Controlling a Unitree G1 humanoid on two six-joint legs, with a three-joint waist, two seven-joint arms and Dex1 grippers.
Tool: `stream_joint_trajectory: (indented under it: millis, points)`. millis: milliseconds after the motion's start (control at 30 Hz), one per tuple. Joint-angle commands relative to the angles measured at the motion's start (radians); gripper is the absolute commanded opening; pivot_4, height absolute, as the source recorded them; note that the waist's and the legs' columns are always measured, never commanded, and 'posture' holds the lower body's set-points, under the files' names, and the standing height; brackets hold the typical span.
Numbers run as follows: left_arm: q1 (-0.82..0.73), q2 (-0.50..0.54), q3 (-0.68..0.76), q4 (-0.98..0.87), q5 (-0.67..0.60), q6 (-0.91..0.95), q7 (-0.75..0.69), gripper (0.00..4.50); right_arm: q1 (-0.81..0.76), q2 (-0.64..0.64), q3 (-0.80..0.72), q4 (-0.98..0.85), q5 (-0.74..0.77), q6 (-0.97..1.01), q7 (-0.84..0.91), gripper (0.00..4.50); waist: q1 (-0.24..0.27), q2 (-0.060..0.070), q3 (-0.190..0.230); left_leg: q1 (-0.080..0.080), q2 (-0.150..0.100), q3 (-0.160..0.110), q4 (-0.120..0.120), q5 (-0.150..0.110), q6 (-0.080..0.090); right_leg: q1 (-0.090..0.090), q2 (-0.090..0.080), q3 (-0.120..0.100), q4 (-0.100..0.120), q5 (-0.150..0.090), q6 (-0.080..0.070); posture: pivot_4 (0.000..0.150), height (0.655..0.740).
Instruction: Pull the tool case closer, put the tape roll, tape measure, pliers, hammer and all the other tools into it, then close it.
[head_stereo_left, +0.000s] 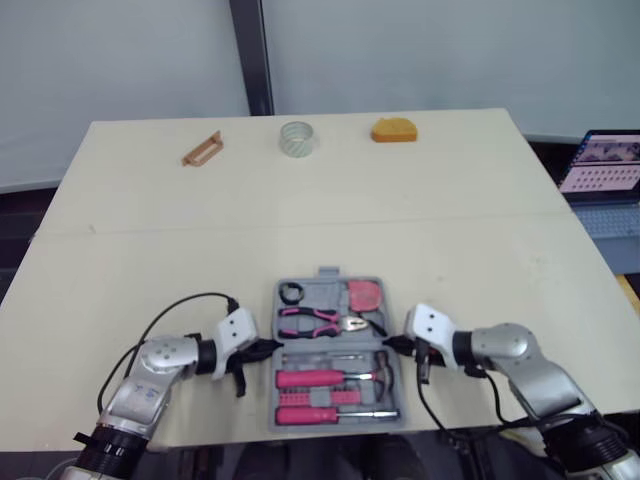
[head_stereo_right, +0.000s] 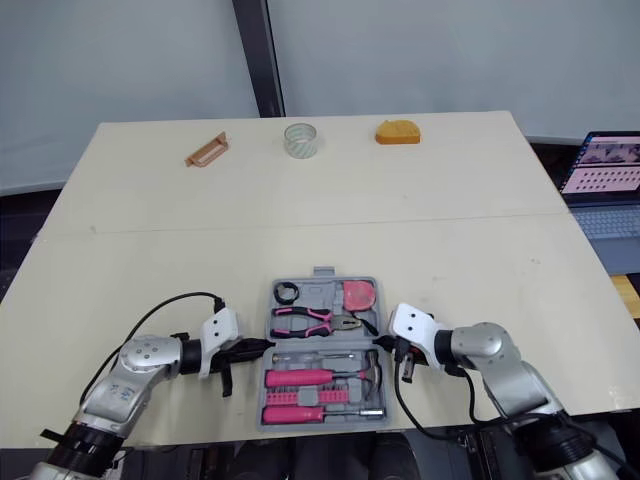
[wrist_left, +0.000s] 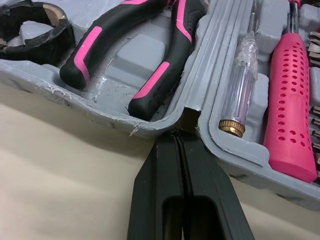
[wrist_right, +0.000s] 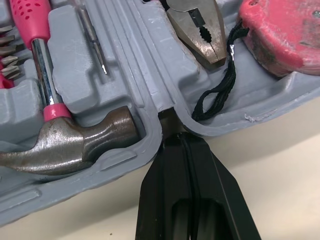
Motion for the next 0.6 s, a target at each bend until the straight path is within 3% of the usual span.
stream_joint_trajectory:
  millis: [33, 600]
  points:
    - [0.024, 0.004, -0.013, -0.033, -0.007, 0.009, -0.002, 0.05, 0.002, -0.003, -0.008, -0.046, 0.031, -0.003, 0.018, 0.0, 0.0, 0.0, 0.0, 0.0, 0.0, 0.0, 0.0, 0.0, 0.0, 0.0, 0.0, 0.0, 0.0, 0.0, 0.0, 0.15, 0.74]
    - [0.059, 0.013, -0.005, -0.057, -0.006, 0.015, 0.0, 0.05, 0.0, 0.001, -0.006, -0.04, 0.029, -0.007, 0.008, 0.0, 0.0, 0.0, 0.0, 0.0, 0.0, 0.0, 0.0, 0.0, 0.0, 0.0, 0.0, 0.0, -0.001, 0.0, 0.0, 0.15, 0.74]
